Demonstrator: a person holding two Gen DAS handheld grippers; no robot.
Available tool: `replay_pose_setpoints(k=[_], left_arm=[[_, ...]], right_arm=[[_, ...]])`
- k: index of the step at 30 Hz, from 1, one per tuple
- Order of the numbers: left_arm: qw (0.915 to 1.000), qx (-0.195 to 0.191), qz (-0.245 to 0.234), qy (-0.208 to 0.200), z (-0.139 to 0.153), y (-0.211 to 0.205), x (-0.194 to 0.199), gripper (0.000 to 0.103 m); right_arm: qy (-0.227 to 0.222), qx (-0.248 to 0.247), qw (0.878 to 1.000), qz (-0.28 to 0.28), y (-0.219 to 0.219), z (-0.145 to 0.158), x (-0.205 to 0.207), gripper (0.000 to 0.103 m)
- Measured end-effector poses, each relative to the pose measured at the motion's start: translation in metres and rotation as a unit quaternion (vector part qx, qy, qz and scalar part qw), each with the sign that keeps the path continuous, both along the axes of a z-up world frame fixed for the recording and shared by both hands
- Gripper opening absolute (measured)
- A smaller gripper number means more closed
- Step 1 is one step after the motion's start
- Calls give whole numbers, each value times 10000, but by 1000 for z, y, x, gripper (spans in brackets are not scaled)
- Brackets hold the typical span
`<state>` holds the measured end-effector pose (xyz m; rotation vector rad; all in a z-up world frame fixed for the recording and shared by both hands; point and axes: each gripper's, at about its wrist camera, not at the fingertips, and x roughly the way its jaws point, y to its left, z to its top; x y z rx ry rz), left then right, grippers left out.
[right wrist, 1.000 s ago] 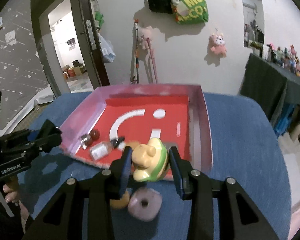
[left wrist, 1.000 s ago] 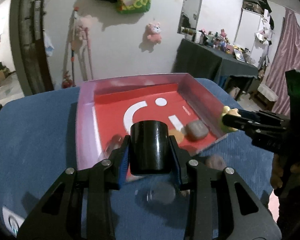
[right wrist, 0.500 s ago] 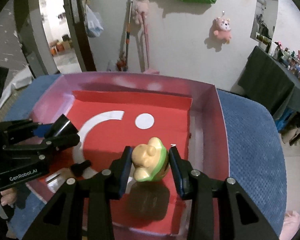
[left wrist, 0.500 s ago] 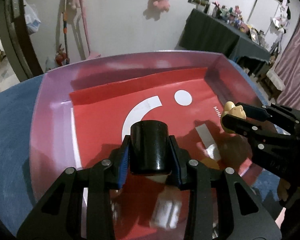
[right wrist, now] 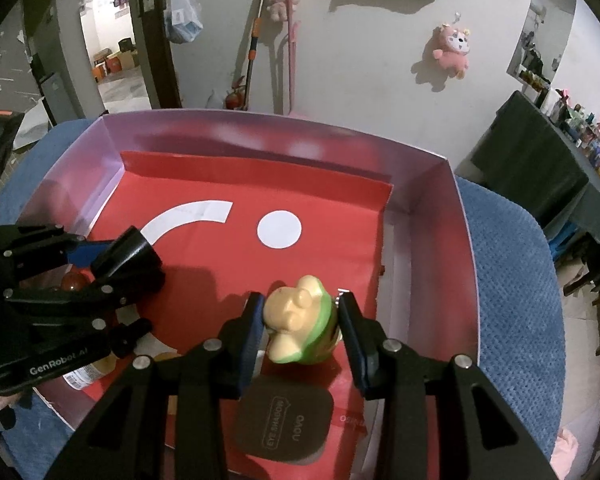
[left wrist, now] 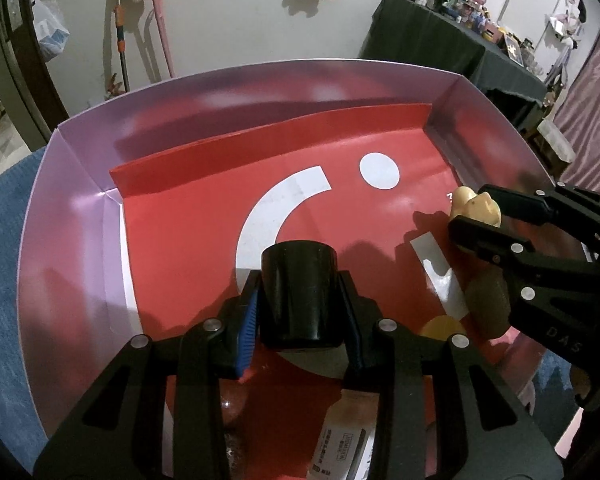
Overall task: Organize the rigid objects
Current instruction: 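Lower the black cylinder with the left tool while the right tool lowers the turtle, releasing both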
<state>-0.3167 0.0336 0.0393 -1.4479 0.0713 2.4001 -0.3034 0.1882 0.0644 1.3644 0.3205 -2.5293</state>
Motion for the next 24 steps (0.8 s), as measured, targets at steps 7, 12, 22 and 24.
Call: replay_pose_setpoints(k=[7,12,22,24], left_arm=[[10000,-30,9,-16,0,1,0,35],[10000,71,10,-45,0,-1,1,45],[9996,229,116,-109,0,-10,-2,60],[9995,253,107,-123,0,-10,-1,60]], right_arm=[[-51,-10,10000,7,0,-3,-1,42],[-52,-5,10000,11,-1,-3,-1,44],[-163,1,9998,62,-8,-9,3,59],[-159,2,9998,72,-9,-9,3,64]])
